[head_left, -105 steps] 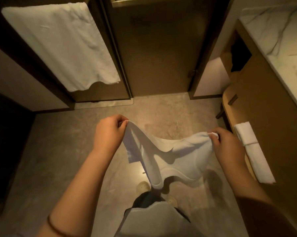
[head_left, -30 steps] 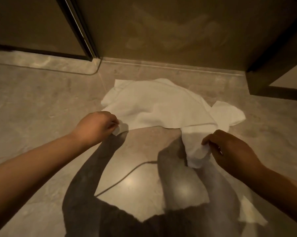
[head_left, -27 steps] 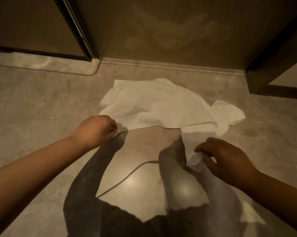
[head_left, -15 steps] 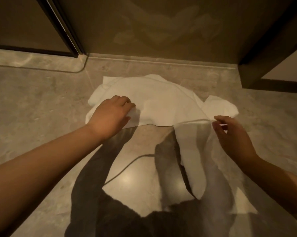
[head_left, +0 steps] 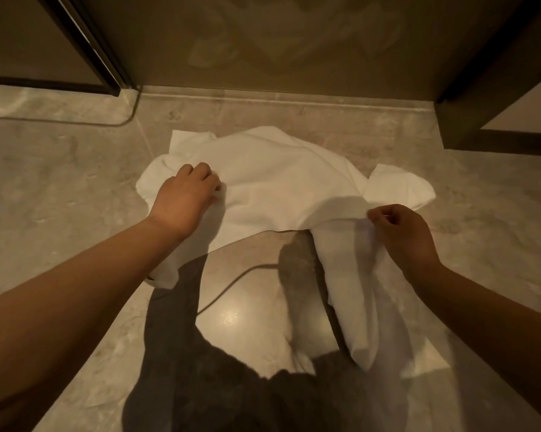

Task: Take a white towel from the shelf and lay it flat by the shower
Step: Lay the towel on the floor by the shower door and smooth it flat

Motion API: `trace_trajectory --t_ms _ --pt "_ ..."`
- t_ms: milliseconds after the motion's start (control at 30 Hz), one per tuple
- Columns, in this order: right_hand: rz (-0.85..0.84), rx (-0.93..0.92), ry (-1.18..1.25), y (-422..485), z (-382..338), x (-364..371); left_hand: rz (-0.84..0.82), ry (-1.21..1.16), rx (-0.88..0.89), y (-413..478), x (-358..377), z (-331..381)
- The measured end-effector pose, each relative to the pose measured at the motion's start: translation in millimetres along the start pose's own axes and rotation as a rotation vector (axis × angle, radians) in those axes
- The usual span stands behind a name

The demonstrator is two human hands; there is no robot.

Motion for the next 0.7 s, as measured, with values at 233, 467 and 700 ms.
trace_trajectory --t_ms 233,467,700 --pt "-0.021 -0.144 0.012 -18.8 -22.8 -7.5 0.066 -0.226 -0.017 -12.0 -7.9 -11.4" --pt "-0.135 -0.412 -0.061 -74.2 -53.1 -13.7 0.044 -0.261 0.064 -47.2 -22.0 -28.0" --pt "-0.299 -0.56 -0.322 -121.7 -36.5 -3.9 -0.056 -0.213 0.177 -96.3 -25.1 -47.0"
Point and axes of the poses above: each hand's wrist, its own y-axis towards the middle knuckle, its own x-axis out of the palm, z = x × y, the point moved 5 cm from there along y, towards the middle knuckle, and after that the axes turned 8 degrees about z, right-handed, at the moved point
